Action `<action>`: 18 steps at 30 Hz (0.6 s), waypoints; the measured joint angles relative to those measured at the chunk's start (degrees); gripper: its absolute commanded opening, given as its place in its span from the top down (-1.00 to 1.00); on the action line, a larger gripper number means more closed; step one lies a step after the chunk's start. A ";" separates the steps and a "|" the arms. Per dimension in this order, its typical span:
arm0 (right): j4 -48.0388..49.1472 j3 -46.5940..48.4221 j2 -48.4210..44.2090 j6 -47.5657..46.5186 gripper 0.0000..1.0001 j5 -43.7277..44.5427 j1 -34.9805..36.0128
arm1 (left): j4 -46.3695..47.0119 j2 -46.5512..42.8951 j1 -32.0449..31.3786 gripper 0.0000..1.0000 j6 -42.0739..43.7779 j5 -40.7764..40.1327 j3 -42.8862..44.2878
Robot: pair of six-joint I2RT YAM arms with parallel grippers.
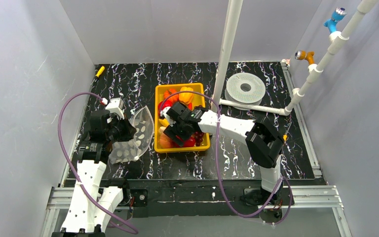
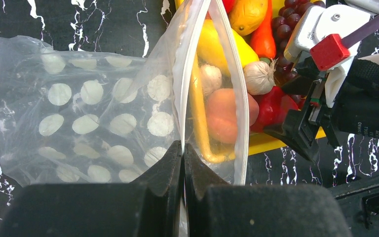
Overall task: Place the food in the zip-top bag and seal the zipper
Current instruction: Pick up the fake vegetable from the bin.
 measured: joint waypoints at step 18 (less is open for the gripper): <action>2.22 -1.84 -8.87 2.69 0.52 3.37 0.03 | 0.22 0.90 0.00 1.00 -0.03 -0.12 0.00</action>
